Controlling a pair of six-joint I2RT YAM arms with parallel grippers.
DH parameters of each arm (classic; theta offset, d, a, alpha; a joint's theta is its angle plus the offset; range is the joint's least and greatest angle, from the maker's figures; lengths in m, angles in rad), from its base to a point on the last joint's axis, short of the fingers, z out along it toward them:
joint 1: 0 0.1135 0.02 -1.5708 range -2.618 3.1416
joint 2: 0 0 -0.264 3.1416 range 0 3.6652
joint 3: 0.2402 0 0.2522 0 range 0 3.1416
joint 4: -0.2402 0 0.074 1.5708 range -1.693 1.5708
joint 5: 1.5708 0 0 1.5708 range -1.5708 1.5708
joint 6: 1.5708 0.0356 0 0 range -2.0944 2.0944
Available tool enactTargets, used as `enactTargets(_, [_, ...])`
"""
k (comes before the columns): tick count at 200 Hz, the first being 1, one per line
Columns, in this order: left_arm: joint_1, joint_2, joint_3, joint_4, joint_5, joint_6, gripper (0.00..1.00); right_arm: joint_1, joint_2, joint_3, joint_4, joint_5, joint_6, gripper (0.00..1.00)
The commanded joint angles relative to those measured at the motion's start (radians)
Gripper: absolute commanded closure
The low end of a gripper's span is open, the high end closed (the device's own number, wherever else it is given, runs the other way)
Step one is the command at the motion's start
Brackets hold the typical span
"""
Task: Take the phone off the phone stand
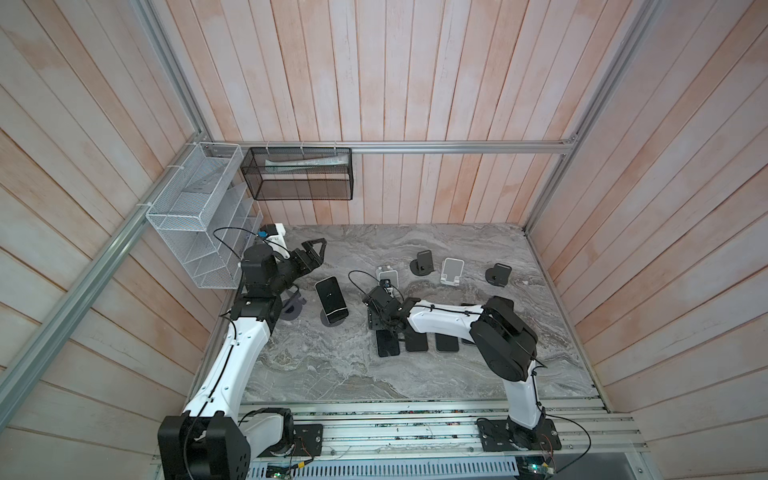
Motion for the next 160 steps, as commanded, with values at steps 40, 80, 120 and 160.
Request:
enactTargets(40, [0.005, 0.014, -0.011, 0.016, -0.001, 0.005, 0.05, -0.028, 0.035, -0.040, 0.007, 0.011, 0.005, 0.32])
enactTargets(80, [0.004, 0.017, -0.012, 0.014, -0.004, 0.007, 0.06, -0.030, 0.037, -0.064, 0.016, 0.026, 0.022, 0.28])
enactTargets(120, [0.005, 0.016, -0.014, 0.015, -0.005, 0.007, 0.05, -0.031, 0.043, -0.070, 0.006, 0.036, 0.040, 0.25])
enactTargets(160, [0.005, 0.013, -0.012, 0.012, -0.014, 0.012, 0.05, -0.024, 0.078, -0.040, -0.029, 0.036, 0.055, 0.23])
